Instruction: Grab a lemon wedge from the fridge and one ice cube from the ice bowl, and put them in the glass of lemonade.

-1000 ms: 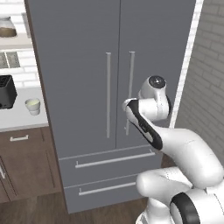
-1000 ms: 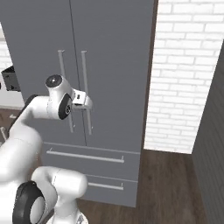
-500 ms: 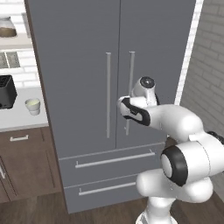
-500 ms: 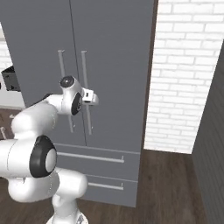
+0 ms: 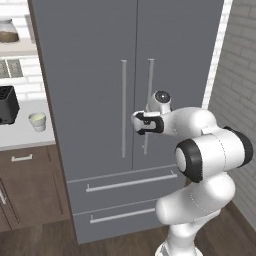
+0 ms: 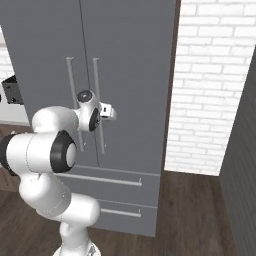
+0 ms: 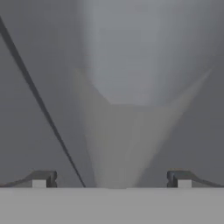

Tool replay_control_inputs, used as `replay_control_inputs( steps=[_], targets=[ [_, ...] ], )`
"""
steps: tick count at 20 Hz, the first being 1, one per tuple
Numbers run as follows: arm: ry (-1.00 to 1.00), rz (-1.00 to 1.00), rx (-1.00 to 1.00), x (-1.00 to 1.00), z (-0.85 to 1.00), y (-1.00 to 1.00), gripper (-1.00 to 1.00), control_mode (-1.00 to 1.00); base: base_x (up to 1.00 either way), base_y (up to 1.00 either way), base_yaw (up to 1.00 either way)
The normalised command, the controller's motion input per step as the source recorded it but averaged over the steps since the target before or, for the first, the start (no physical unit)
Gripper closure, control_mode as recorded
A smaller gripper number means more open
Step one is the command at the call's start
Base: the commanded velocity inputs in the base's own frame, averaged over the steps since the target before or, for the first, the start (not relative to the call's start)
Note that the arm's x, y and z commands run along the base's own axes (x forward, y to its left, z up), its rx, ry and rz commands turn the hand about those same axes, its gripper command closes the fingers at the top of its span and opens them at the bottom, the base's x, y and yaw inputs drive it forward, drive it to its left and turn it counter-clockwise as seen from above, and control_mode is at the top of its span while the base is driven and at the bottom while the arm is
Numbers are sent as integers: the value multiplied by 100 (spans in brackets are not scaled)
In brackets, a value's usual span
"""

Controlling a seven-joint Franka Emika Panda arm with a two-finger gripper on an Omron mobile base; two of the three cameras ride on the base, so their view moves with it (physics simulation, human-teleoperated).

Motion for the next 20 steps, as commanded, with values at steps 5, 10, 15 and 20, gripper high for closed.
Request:
replay_control_inputs(
  steps=[5,10,15,20],
  targets=[
    [0,0,0,55,-11,1,100,-100,0,0,0],
    [0,0,0,40,1,1,100,-100,0,0,0],
    [19,-1,-6,22,23,-18,100,-100,0,0,0],
    [5,-8,0,-16,12,-55,100,-100,0,0,0]
  ],
)
